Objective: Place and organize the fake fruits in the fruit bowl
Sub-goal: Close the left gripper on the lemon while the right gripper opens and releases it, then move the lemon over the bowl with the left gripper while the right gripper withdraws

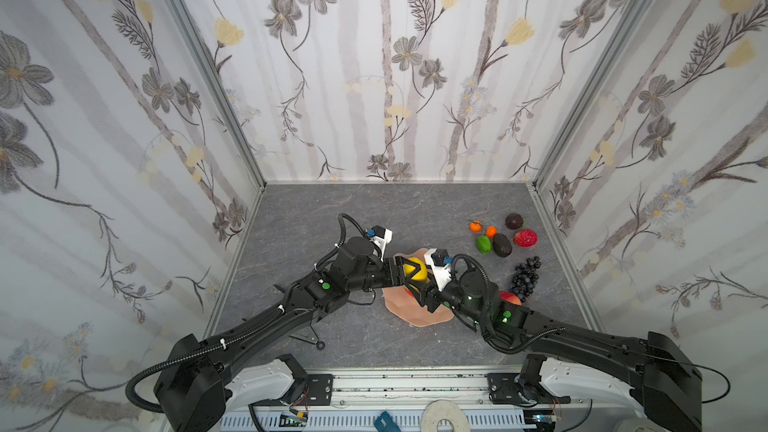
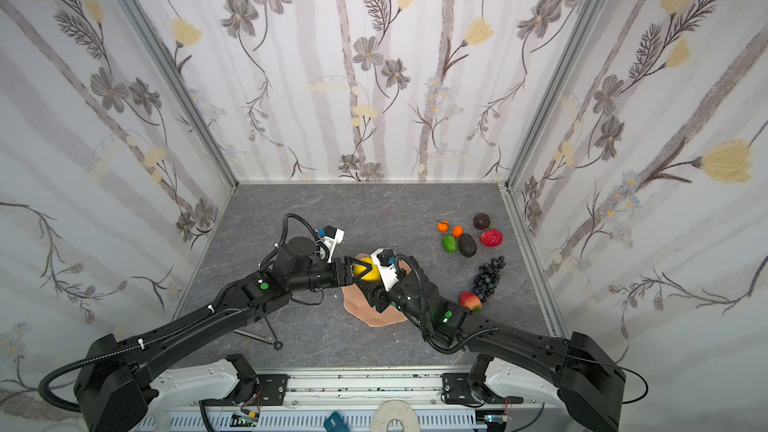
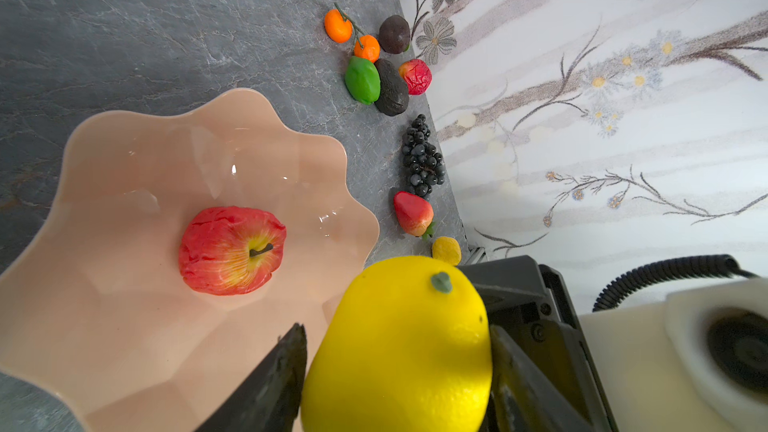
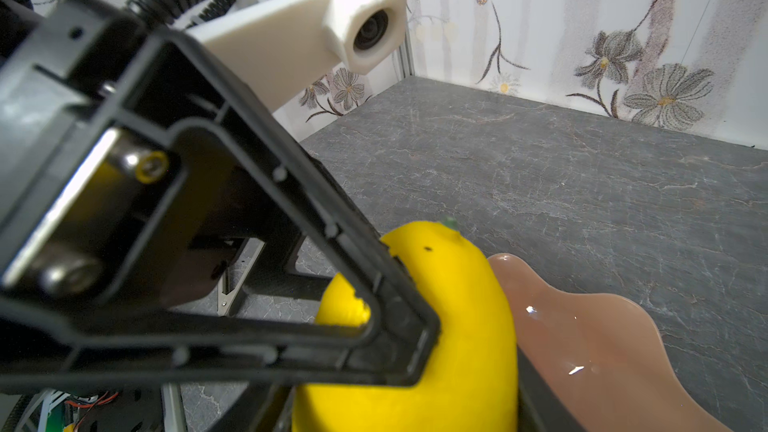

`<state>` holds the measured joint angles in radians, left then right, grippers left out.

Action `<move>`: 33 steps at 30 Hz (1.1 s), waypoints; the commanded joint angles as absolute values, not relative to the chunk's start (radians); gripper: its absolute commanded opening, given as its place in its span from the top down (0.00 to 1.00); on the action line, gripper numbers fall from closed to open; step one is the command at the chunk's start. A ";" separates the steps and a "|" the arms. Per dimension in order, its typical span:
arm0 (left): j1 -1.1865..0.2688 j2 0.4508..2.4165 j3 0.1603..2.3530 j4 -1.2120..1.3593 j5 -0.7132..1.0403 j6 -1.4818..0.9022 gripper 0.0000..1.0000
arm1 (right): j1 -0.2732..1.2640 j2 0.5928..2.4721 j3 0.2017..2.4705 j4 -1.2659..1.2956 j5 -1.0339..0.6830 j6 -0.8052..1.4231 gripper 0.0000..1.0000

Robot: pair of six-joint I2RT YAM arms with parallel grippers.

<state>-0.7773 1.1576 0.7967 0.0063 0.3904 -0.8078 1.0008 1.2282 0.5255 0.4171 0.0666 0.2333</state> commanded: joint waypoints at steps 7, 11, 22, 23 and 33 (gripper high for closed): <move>-0.779 1.167 0.813 0.017 0.399 -0.781 0.41 | 1.003 1.233 0.537 0.478 0.080 0.235 0.53; -0.780 1.167 0.817 0.008 0.377 -0.775 0.43 | 1.003 1.230 0.536 0.467 0.104 0.245 0.49; -0.781 1.139 0.868 -0.167 0.210 -0.686 0.49 | 0.999 1.119 0.525 0.309 0.212 0.242 0.13; -0.780 1.134 0.877 -0.200 0.183 -0.669 0.49 | 0.997 1.094 0.519 0.281 0.225 0.233 0.09; -0.814 1.153 0.978 -0.376 0.037 -0.510 0.49 | 0.899 0.797 0.446 0.030 0.554 0.308 0.00</move>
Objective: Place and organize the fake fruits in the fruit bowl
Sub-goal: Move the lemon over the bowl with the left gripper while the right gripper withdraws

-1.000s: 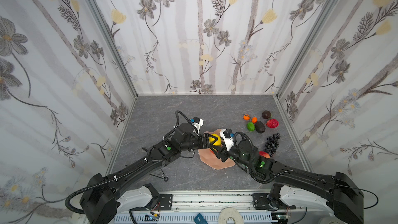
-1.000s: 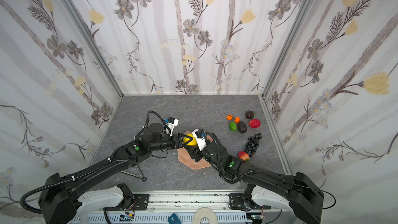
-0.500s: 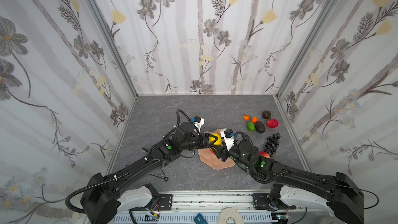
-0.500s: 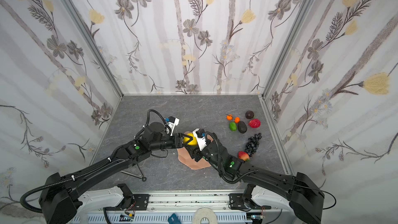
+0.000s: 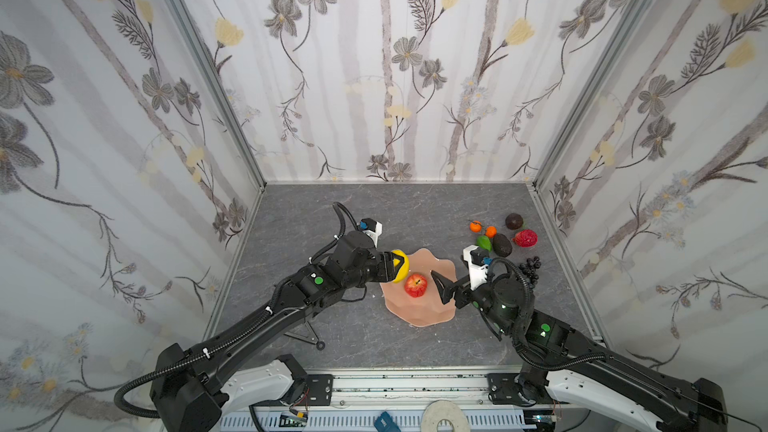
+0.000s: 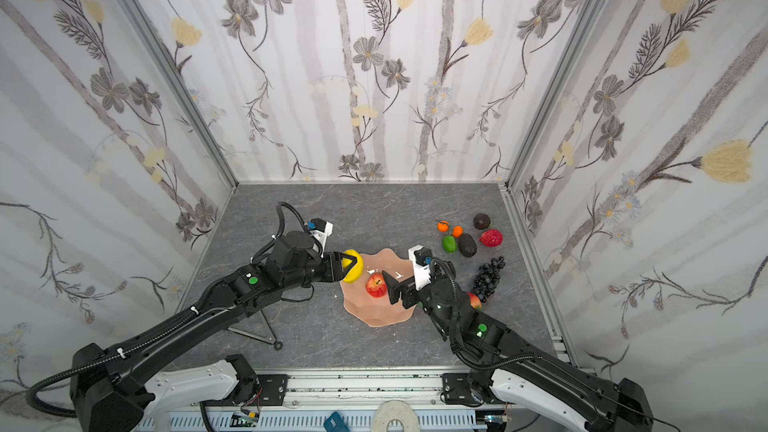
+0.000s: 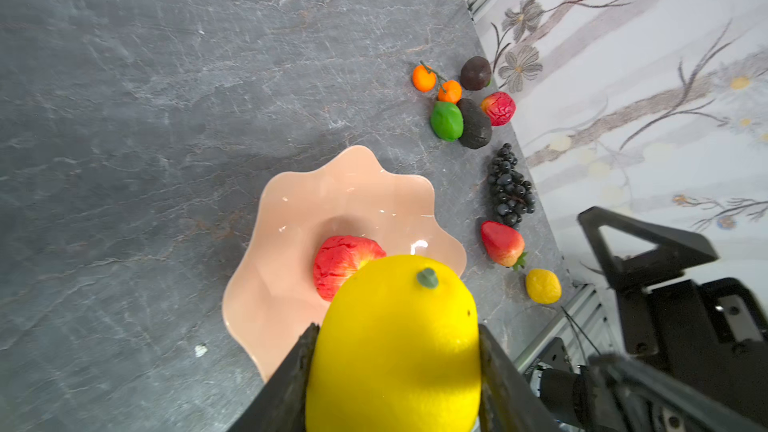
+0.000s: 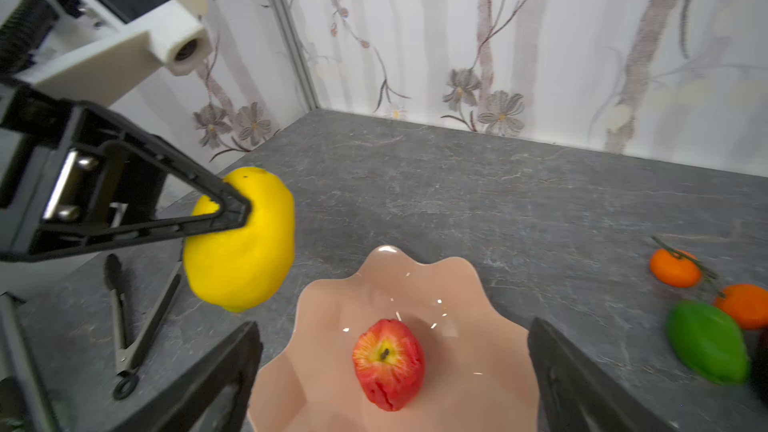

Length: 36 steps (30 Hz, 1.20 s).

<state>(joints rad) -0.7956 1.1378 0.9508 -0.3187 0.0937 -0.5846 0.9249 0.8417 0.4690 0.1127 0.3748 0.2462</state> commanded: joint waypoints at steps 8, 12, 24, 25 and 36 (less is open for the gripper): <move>-0.964 1.350 1.123 -0.430 -0.042 -0.434 0.49 | 0.681 0.588 0.294 0.000 0.625 0.456 0.00; -1.046 1.494 1.218 -0.458 -0.070 -0.414 0.49 | 0.655 0.503 0.230 0.012 0.621 0.464 0.00; -1.140 1.864 1.523 -0.603 -0.121 -0.395 0.50 | 0.652 0.446 0.144 0.095 0.552 0.452 0.01; -1.140 1.886 1.542 -0.618 -0.140 -0.408 0.50 | 0.651 0.448 0.145 0.097 0.550 0.452 0.01; -1.143 2.063 1.715 -0.760 -0.274 -0.556 0.49 | 0.650 0.441 0.138 0.100 0.557 0.452 0.01</move>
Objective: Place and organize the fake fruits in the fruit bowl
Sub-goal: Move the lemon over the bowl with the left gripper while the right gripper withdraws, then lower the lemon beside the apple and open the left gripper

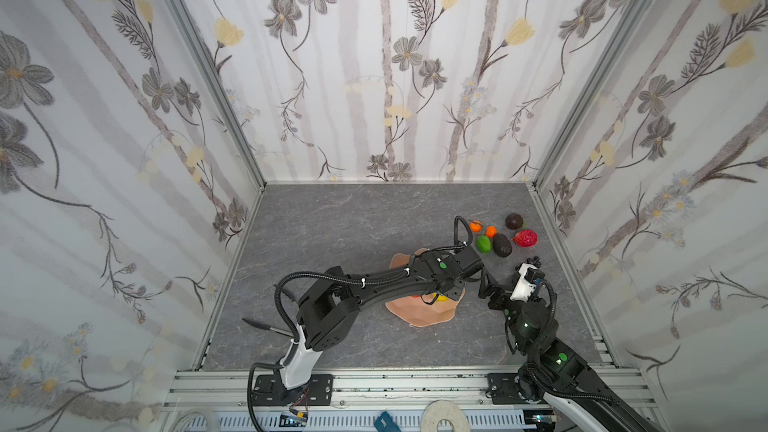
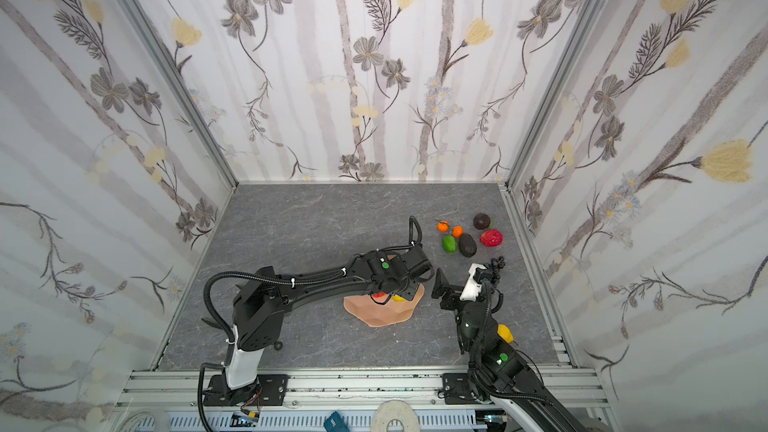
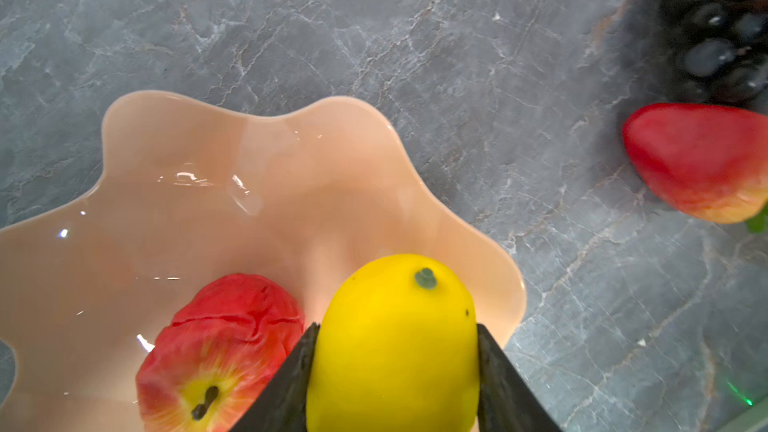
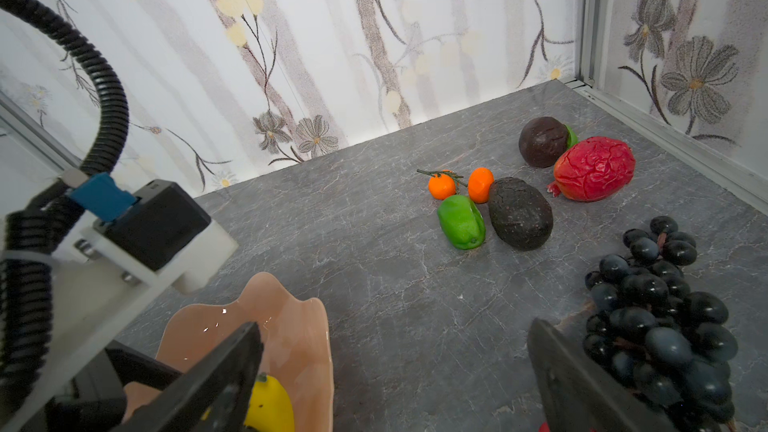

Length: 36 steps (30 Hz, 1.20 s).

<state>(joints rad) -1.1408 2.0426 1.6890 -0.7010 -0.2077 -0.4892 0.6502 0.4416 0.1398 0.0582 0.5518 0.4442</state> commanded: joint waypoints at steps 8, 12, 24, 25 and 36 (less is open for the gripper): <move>-1.146 2.104 1.745 -0.794 -0.319 -0.605 0.48 | 0.650 0.449 0.137 0.106 0.557 0.453 0.01; -1.146 2.120 1.759 -0.813 -0.345 -0.616 0.47 | 0.651 0.451 0.136 0.109 0.556 0.452 0.01; -1.143 2.182 1.819 -0.843 -0.401 -0.606 0.45 | 0.650 0.458 0.136 0.117 0.554 0.450 0.01; -1.142 2.186 1.823 -0.845 -0.406 -0.604 0.45 | 0.651 0.458 0.136 0.117 0.553 0.451 0.01; -1.141 2.202 1.824 -0.826 -0.373 -0.581 0.37 | 0.650 0.459 0.133 0.120 0.559 0.451 0.01</move>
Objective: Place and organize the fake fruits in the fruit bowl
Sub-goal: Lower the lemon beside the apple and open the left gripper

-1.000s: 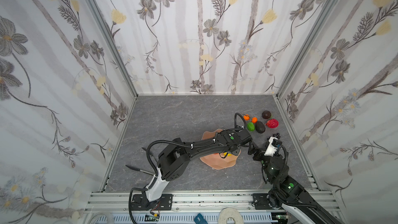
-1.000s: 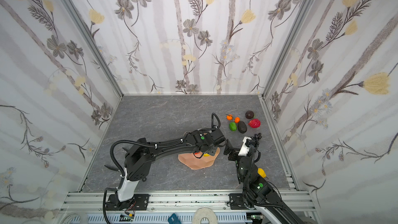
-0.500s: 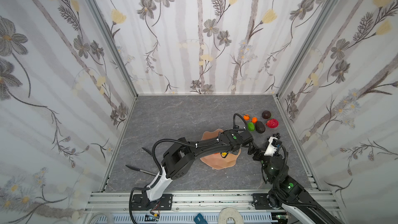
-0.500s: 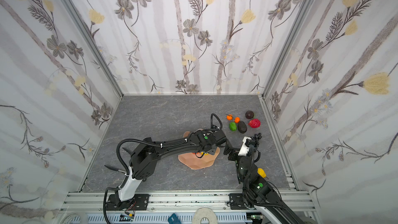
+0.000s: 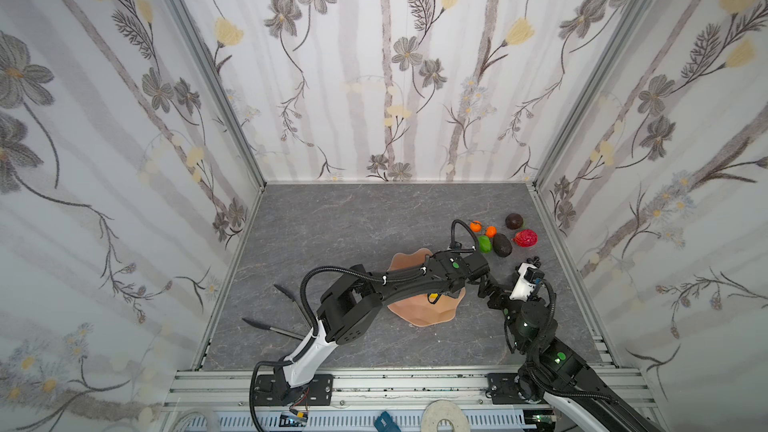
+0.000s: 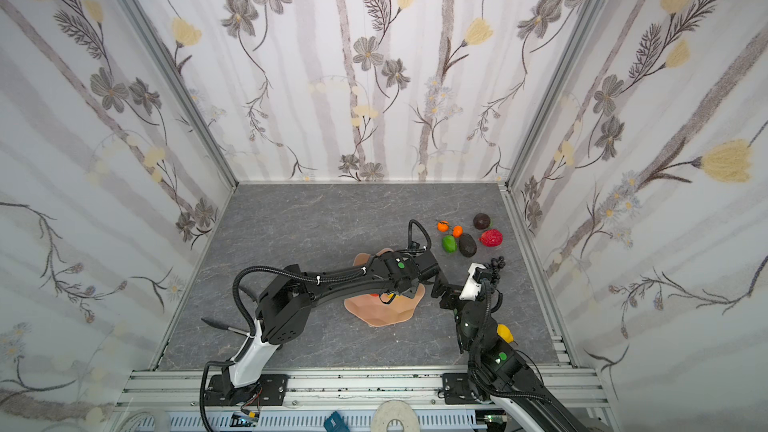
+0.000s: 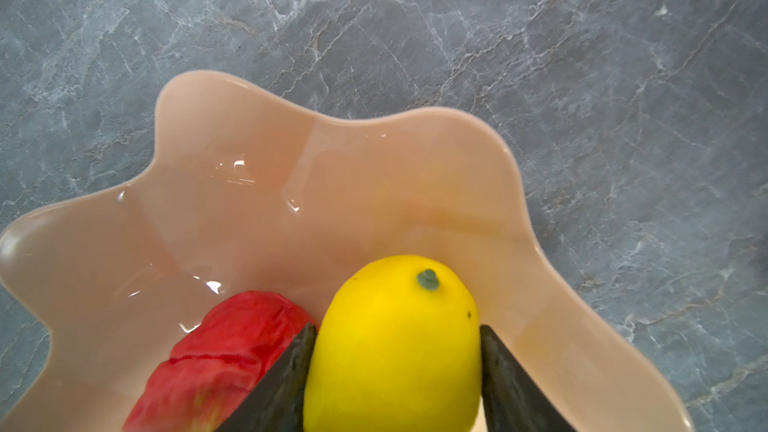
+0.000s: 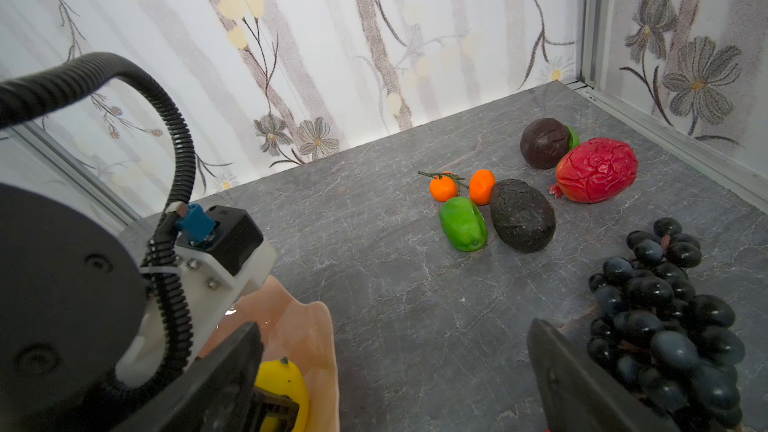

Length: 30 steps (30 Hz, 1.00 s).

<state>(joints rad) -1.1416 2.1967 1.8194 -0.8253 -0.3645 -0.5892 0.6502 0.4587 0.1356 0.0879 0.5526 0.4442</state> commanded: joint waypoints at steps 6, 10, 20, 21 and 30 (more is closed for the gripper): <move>-1.143 2.180 1.798 -0.806 -0.379 -0.572 0.33 | 0.650 0.459 0.132 0.123 0.558 0.451 0.01; -1.143 2.174 1.795 -0.804 -0.379 -0.572 0.30 | 0.650 0.461 0.131 0.124 0.558 0.450 0.01; -1.145 2.160 1.801 -0.809 -0.365 -0.555 0.24 | 0.650 0.463 0.132 0.127 0.557 0.451 0.01; -1.145 2.156 1.802 -0.811 -0.368 -0.553 0.23 | 0.651 0.462 0.132 0.128 0.557 0.451 0.01; -1.143 2.103 1.852 -0.862 -0.406 -0.494 0.10 | 0.650 0.476 0.135 0.134 0.545 0.448 0.01</move>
<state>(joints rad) -1.1446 2.1365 1.8427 -0.8429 -0.3664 -0.5217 0.6502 0.4721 0.1295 0.0994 0.5518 0.4438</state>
